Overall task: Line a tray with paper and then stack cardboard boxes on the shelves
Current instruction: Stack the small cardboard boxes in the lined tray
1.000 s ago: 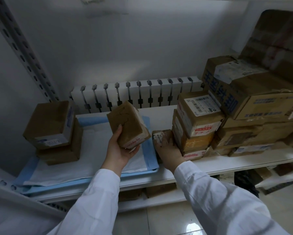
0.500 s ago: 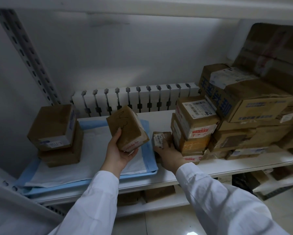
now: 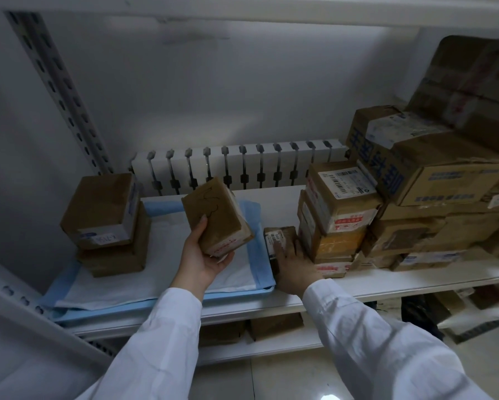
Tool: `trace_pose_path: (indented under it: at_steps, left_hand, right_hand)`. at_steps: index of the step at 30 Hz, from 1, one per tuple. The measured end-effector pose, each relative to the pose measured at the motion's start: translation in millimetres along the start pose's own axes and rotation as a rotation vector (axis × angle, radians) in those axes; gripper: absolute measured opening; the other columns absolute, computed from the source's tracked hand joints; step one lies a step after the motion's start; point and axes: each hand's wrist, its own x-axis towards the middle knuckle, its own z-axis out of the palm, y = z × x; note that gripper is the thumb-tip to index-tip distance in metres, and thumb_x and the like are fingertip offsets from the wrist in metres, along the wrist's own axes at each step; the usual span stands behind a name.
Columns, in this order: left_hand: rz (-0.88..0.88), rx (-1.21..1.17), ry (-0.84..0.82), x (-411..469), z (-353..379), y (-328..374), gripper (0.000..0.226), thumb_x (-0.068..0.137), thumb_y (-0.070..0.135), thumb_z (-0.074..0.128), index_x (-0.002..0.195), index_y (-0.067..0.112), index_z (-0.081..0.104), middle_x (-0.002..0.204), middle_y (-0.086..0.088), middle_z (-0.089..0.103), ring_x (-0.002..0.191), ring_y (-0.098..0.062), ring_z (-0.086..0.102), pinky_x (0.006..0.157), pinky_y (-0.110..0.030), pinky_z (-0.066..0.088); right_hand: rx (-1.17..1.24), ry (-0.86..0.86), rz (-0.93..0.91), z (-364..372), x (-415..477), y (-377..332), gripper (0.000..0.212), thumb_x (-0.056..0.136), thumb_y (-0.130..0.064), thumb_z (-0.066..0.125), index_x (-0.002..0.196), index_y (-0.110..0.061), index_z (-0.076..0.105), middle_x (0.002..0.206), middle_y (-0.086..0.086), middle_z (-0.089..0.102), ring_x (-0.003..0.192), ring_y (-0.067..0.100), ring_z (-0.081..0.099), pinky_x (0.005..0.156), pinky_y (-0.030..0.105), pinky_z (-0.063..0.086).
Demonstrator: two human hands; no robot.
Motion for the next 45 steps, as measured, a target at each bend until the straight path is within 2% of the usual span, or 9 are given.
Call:
trace_pose_path:
  at_steps: [5,10,18,22,26,30,33,39,45]
  left_hand:
    - [-0.007,0.007,0.013,-1.4,-0.1,-4.0,0.032,0.085,0.043,0.058,0.112,0.025,0.058,0.115,-0.01,0.063,0.115,-0.031,0.053,0.094,-0.044,0.044]
    - [-0.021,0.012,0.033,-2.6,3.2,-10.2,0.032,0.085,0.042,0.059,0.112,0.025,0.058,0.116,-0.01,0.063,0.113,-0.031,0.054,0.092,-0.044,0.045]
    - [-0.061,0.018,0.048,-6.0,13.1,-24.1,0.028,0.085,0.041,0.06,0.105,0.022,0.06,0.11,-0.011,0.064,0.109,-0.031,0.056,0.101,-0.046,0.041]
    - [-0.086,0.03,0.066,-10.3,16.7,-34.7,0.028,0.084,0.042,0.061,0.102,0.02,0.06,0.107,-0.012,0.064,0.109,-0.031,0.056,0.103,-0.046,0.039]
    - [-0.095,0.034,0.09,-15.8,20.7,-42.8,0.029,0.083,0.043,0.062,0.102,0.02,0.059,0.109,-0.012,0.062,0.109,-0.031,0.055,0.101,-0.046,0.041]
    - [-0.097,0.031,0.115,-21.6,24.5,-50.6,0.033,0.083,0.043,0.063,0.105,0.019,0.059,0.112,-0.013,0.061,0.11,-0.031,0.054,0.097,-0.044,0.042]
    - [-0.089,0.019,0.135,-25.3,26.9,-55.8,0.042,0.082,0.044,0.063,0.114,0.017,0.057,0.115,-0.014,0.06,0.108,-0.031,0.053,0.089,-0.044,0.044]
    - [-0.055,0.012,0.168,-35.5,31.7,-61.0,0.034,0.083,0.045,0.061,0.106,0.019,0.057,0.11,-0.013,0.06,0.105,-0.031,0.054,0.091,-0.044,0.044]
    - [0.055,-0.015,0.215,-42.1,35.1,-57.9,0.042,0.084,0.044,0.06,0.119,0.022,0.052,0.111,-0.01,0.058,0.103,-0.027,0.053,0.092,-0.041,0.044]
  right_hand:
    - [-0.018,0.03,0.002,7.6,-2.1,-2.0,0.073,0.099,-0.027,0.039,0.15,-0.013,-0.011,0.156,0.022,-0.015,0.145,0.04,-0.005,0.117,0.049,0.012]
    - [-0.019,0.051,-0.007,15.6,-6.3,-2.0,0.073,0.099,-0.028,0.04,0.15,-0.013,-0.01,0.157,0.022,-0.012,0.145,0.04,-0.004,0.117,0.05,0.009]
    - [0.011,0.086,-0.054,21.8,-19.3,5.0,0.089,0.091,-0.053,0.046,0.151,-0.015,-0.007,0.157,0.021,-0.011,0.145,0.039,-0.004,0.118,0.048,0.004]
    - [-0.017,0.009,-0.099,20.9,-28.0,7.1,0.113,0.079,-0.063,0.057,0.149,-0.013,-0.016,0.155,0.02,-0.02,0.145,0.037,-0.013,0.118,0.046,-0.001]
    - [-0.073,-0.001,-0.134,21.9,-36.8,13.7,0.118,0.078,-0.049,0.068,0.148,-0.011,-0.019,0.156,0.016,-0.02,0.146,0.032,-0.014,0.118,0.042,-0.003]
    - [-0.139,0.081,-0.172,25.3,-46.4,21.5,0.103,0.084,-0.024,0.066,0.15,-0.012,-0.013,0.159,0.015,-0.007,0.147,0.031,-0.002,0.12,0.04,0.005]
    - [-0.149,0.173,-0.204,26.8,-54.0,26.8,0.093,0.085,-0.014,0.063,0.151,-0.013,-0.002,0.158,0.014,0.007,0.146,0.031,0.009,0.118,0.04,0.012]
    - [-0.042,0.211,-0.299,16.0,-67.2,42.4,0.088,0.083,-0.023,0.065,0.15,-0.016,0.009,0.156,0.01,0.018,0.144,0.029,0.017,0.117,0.04,0.017]
    - [0.141,0.378,-0.349,-6.2,-79.2,46.7,0.07,0.086,-0.03,0.055,0.147,-0.015,0.024,0.147,0.006,0.038,0.133,0.025,0.039,0.1,0.035,0.043]
